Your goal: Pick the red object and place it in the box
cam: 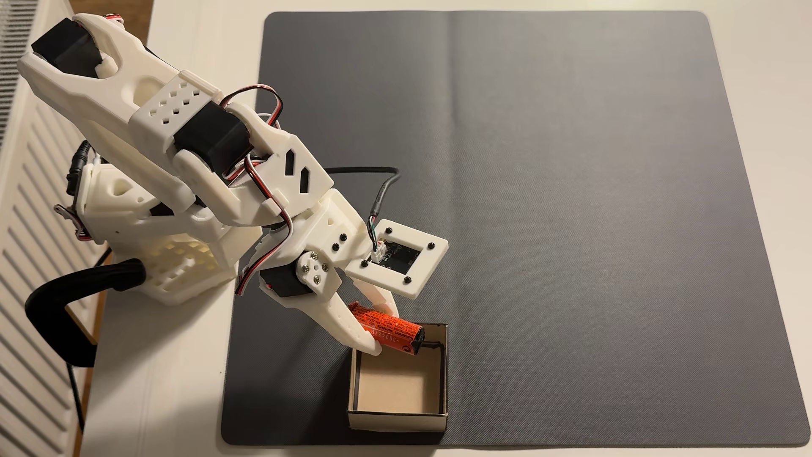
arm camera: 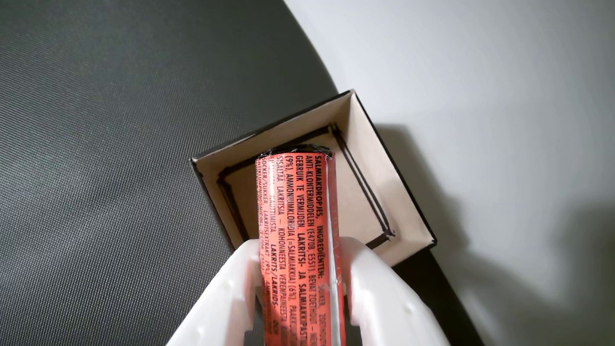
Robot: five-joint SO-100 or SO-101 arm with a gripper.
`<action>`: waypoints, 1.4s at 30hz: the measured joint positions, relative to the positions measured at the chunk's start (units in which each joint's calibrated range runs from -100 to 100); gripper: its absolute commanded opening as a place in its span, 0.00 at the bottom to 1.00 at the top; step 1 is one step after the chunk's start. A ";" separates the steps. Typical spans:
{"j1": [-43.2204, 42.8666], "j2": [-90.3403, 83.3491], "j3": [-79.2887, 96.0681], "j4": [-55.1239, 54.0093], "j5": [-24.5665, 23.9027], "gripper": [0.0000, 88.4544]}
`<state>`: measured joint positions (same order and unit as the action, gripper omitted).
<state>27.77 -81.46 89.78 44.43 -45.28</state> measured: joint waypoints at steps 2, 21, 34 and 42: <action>-0.07 0.00 0.00 -0.35 0.00 0.03; -0.52 -0.09 0.27 -0.52 -0.27 0.21; -15.00 -0.09 -10.86 5.65 -11.49 0.03; -23.90 -6.64 -18.34 17.39 -11.49 0.01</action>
<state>3.86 -88.10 71.44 61.83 -56.77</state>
